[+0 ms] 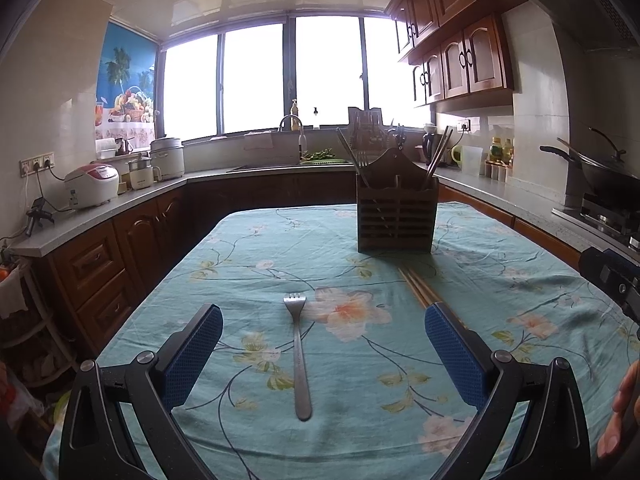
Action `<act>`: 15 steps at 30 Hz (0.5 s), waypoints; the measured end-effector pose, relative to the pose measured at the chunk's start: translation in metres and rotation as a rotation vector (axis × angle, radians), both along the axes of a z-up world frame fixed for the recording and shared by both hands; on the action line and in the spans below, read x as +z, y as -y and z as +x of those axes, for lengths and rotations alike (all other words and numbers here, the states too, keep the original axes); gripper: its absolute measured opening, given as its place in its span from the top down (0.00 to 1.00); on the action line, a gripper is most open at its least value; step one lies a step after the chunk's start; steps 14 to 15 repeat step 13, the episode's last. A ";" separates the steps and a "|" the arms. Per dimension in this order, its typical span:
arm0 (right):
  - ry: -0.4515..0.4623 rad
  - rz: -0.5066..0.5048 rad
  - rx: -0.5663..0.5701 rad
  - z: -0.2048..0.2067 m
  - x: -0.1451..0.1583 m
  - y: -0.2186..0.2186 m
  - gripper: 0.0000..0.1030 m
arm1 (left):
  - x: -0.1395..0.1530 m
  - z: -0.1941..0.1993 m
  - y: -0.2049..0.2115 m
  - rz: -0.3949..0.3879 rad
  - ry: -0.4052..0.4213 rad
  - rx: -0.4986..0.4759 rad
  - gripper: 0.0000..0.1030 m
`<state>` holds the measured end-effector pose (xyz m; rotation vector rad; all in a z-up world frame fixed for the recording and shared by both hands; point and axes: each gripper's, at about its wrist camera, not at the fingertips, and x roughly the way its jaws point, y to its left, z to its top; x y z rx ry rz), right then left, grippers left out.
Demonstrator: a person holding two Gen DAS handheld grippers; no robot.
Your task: Organize utensils
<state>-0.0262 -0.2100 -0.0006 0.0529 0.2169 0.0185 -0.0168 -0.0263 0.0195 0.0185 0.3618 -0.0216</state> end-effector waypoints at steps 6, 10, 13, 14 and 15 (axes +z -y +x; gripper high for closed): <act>-0.006 0.000 -0.005 0.001 0.000 -0.001 0.00 | 0.002 0.002 0.001 -0.011 -0.005 -0.004 0.01; -0.015 0.006 -0.011 0.004 0.001 0.001 0.00 | 0.005 0.004 0.001 -0.015 -0.006 -0.003 0.01; -0.026 0.011 -0.012 0.007 0.001 0.003 0.00 | 0.006 0.006 0.003 -0.018 -0.012 -0.007 0.01; -0.026 0.011 -0.012 0.007 0.001 0.003 0.00 | 0.006 0.006 0.003 -0.018 -0.012 -0.007 0.01; -0.026 0.011 -0.012 0.007 0.001 0.003 0.00 | 0.006 0.006 0.003 -0.018 -0.012 -0.007 0.01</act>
